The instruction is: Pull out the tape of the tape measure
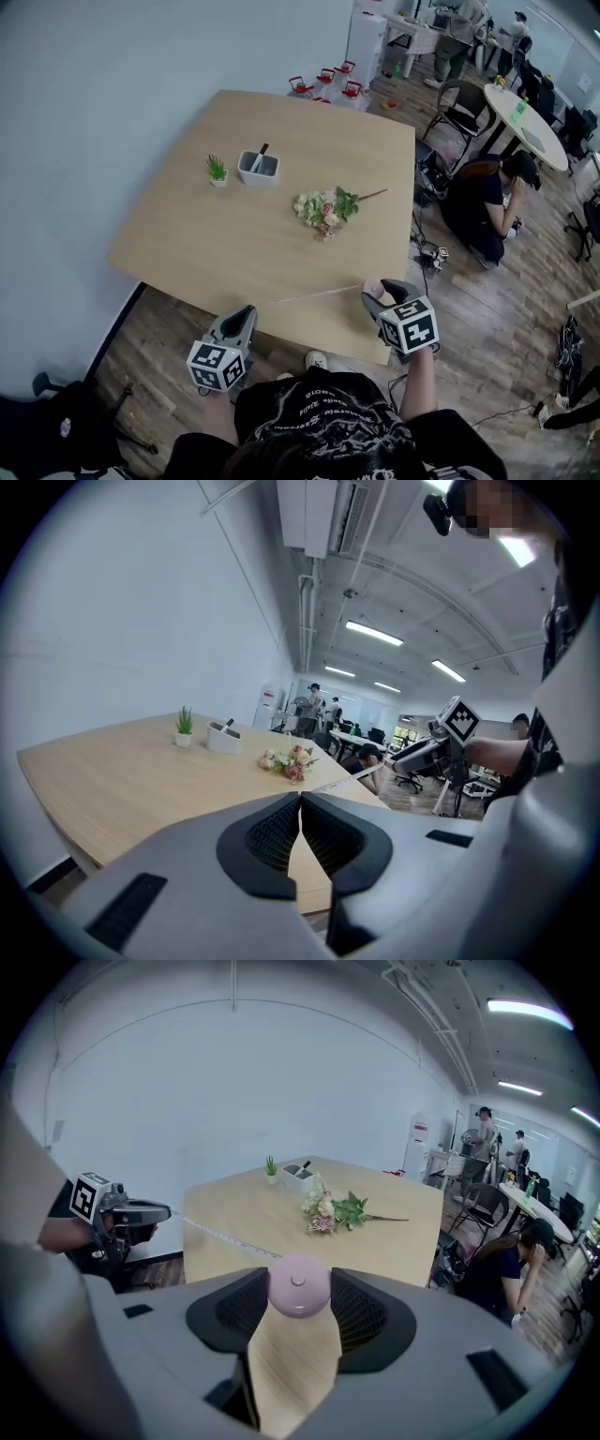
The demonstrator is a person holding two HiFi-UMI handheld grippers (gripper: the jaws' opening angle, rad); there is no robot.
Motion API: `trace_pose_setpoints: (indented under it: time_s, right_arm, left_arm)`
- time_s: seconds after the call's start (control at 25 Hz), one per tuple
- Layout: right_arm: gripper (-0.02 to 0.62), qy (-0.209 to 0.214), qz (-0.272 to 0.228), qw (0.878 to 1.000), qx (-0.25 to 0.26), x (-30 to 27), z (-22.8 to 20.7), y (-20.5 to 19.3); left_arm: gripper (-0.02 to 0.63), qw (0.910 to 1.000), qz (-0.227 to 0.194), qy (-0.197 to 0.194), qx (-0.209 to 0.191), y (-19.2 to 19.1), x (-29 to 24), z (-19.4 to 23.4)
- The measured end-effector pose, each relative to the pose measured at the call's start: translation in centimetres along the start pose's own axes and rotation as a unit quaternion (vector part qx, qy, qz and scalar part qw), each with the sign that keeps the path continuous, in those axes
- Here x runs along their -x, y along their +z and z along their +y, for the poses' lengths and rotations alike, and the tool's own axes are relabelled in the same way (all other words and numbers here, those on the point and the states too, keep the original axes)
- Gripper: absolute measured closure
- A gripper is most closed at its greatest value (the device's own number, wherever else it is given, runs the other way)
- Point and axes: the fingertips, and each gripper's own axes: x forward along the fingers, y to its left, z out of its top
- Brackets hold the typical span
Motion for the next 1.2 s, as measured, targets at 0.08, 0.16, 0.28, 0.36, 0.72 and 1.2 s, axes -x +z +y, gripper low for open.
trace_pose_setpoints:
  time_s: [0.08, 0.16, 0.28, 0.36, 0.72, 1.2]
  right_arm:
    - [0.37, -0.001, 0.0, 1.0, -0.004, 0.1, -0.2, -0.1]
    - [0.37, -0.004, 0.0, 1.0, -0.004, 0.0, -0.4, -0.2]
    - [0.369, -0.01, 0.003, 1.0, -0.004, -0.2, -0.8, -0.1]
    - [0.37, -0.014, 0.004, 1.0, -0.005, -0.2, -1.0, -0.1]
    - [0.37, -0.029, 0.013, 0.999, -0.032, 0.2, -2.8, -1.0]
    - [0.37, -0.008, 0.007, 1.0, -0.004, -1.3, -0.5, 0.2]
  left_arm:
    - [0.594, 1.0, 0.0, 0.001, 0.001, 0.1, -0.1, 0.3]
    - [0.592, 1.0, 0.001, 0.0, -0.001, 0.2, -0.4, 0.4]
    - [0.592, 1.0, 0.004, -0.001, -0.003, 0.1, -0.9, 0.5]
    - [0.592, 1.0, 0.005, 0.0, -0.001, 0.1, -1.0, 0.6]
    - [0.592, 0.9993, 0.005, 0.031, 0.02, -0.5, -0.8, 2.7]
    - [0.592, 0.9996, 0.005, 0.024, 0.009, -0.2, -1.7, 2.0]
